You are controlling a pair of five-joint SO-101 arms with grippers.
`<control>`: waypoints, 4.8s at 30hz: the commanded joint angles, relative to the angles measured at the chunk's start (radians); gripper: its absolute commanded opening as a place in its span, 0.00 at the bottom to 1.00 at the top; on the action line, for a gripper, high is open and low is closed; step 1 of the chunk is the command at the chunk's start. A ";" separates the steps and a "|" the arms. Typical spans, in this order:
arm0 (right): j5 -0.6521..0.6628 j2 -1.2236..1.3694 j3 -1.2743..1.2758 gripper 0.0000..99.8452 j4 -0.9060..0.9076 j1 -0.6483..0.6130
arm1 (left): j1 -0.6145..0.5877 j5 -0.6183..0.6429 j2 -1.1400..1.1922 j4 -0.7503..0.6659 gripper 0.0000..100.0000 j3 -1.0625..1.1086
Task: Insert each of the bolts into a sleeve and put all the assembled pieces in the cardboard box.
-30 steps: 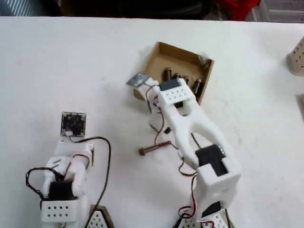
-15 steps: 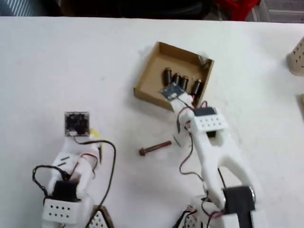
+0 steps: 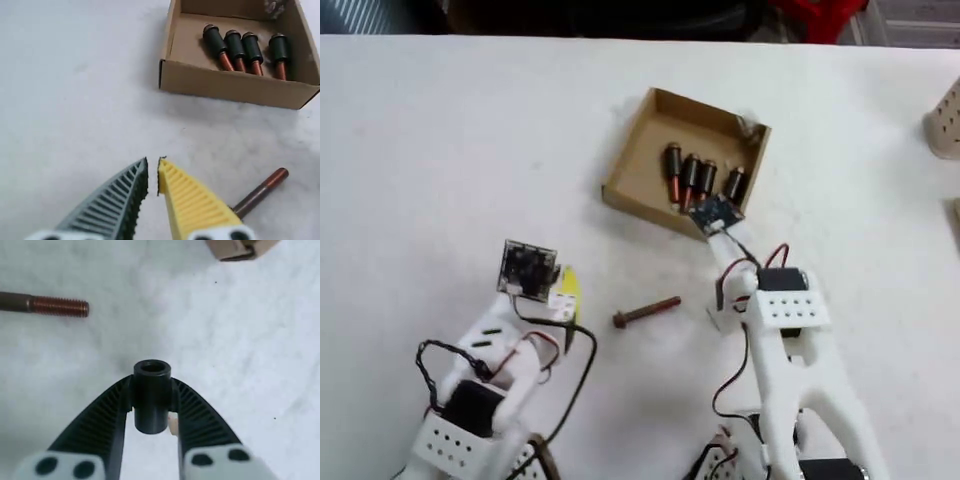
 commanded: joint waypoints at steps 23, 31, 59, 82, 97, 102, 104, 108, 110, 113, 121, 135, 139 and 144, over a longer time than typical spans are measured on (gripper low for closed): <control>-0.008 -0.035 -0.005 0.02 -0.015 0.005 | 0.518 0.215 1.142 -0.321 0.02 -0.460; -0.008 -0.035 -0.005 0.02 -0.015 0.005 | 0.515 0.216 1.302 -0.310 0.02 -0.497; -0.002 -0.035 0.005 0.02 -0.015 0.005 | 0.084 0.367 1.489 -0.479 0.06 -0.717; 0.002 -0.035 0.006 0.02 -0.015 -0.001 | 0.147 0.511 1.592 -0.456 0.22 -0.779; 0.002 -0.035 0.006 0.02 -0.015 -0.002 | 0.119 0.585 1.845 -0.302 0.21 -1.028; 0.002 -0.035 0.006 0.02 -0.015 -0.002 | 0.122 0.578 1.857 -0.301 0.19 -1.042; 0.002 -0.035 0.006 0.02 -0.015 -0.002 | 0.116 0.575 1.857 -0.305 0.12 -1.043; 0.002 -0.035 0.006 0.02 -0.015 -0.002 | 0.107 0.523 1.856 -0.308 0.03 -1.045; 0.003 -0.035 0.006 0.02 -0.015 -0.002 | 0.104 0.526 1.856 -0.304 0.06 -1.045; 0.003 -0.035 0.008 0.02 -0.015 -0.002 | 0.102 0.522 1.851 -0.288 0.06 -1.036; 0.003 -0.035 0.008 0.02 -0.015 -0.002 | 0.050 0.420 1.721 -0.091 0.07 -1.034; 0.003 -0.035 0.008 0.02 -0.013 0.004 | 0.039 0.413 1.687 -0.092 0.31 -0.959; 0.003 -0.035 0.008 0.02 -0.013 0.004 | 0.002 0.358 1.692 -0.095 0.20 -0.991; 0.003 -0.035 0.008 0.02 -0.013 0.004 | 0.004 0.348 1.692 -0.103 0.18 -0.997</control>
